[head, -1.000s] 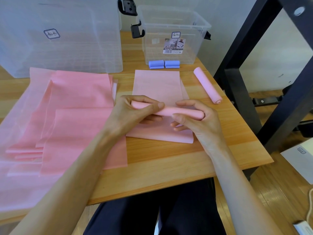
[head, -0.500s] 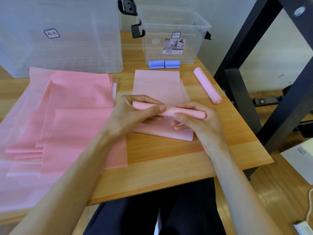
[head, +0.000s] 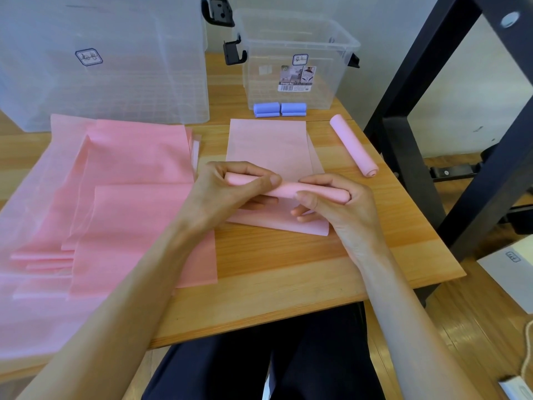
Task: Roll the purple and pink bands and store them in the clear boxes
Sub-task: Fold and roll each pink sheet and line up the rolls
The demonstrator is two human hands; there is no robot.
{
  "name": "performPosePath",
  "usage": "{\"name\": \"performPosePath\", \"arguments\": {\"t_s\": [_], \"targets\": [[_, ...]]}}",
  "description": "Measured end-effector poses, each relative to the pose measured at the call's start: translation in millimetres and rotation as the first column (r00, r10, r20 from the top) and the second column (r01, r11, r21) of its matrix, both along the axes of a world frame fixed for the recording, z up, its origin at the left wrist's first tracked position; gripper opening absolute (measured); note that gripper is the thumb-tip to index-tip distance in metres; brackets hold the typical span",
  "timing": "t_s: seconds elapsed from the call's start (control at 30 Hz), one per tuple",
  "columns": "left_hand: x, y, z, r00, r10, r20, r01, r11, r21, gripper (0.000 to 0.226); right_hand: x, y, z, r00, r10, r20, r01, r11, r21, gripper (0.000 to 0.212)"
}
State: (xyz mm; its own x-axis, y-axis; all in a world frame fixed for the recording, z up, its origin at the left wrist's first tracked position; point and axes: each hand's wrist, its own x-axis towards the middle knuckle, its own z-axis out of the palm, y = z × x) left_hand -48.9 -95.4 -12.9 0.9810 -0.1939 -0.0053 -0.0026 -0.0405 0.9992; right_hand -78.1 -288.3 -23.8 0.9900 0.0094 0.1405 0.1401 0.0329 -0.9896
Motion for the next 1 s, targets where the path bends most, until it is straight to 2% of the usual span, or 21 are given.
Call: {"name": "performPosePath", "arguments": {"t_s": [0.23, 0.47, 0.53, 0.73, 0.87, 1.0], "targets": [[-2.2, 0.8, 2.2, 0.996, -0.043, 0.074, 0.043, 0.999, 0.001, 0.023, -0.6, 0.7, 0.5, 0.999, -0.030, -0.031, 0.029, 1.000, -0.006, 0.023], [-0.3, 0.0, 0.2, 1.000, 0.004, -0.022, -0.004, 1.000, -0.008, 0.021, -0.4, -0.1, 0.1, 1.000, 0.005, -0.015, -0.005, 1.000, 0.000, 0.028], [-0.8, 0.1, 0.9, 1.000, -0.011, 0.009, 0.011, 1.000, -0.008, 0.015, -0.2, -0.3, -0.2, 1.000, -0.010, -0.018, 0.010, 1.000, -0.008, 0.023], [-2.1, 1.8, 1.3, 0.994, -0.038, 0.102, 0.033, 0.998, 0.049, 0.024, -1.3, 0.8, 1.5, 0.998, -0.043, -0.043, 0.043, 0.999, 0.004, 0.023], [-0.1, 0.2, 0.2, 0.999, -0.004, 0.039, 0.004, 1.000, 0.001, 0.014, -1.5, 1.7, 1.6, 0.999, -0.027, -0.029, 0.028, 0.999, 0.023, 0.025], [0.1, 0.1, -0.2, 1.000, 0.006, 0.012, -0.006, 1.000, 0.001, 0.017, -1.6, 1.6, 1.3, 1.000, -0.020, -0.019, 0.021, 1.000, 0.013, 0.021]]}}
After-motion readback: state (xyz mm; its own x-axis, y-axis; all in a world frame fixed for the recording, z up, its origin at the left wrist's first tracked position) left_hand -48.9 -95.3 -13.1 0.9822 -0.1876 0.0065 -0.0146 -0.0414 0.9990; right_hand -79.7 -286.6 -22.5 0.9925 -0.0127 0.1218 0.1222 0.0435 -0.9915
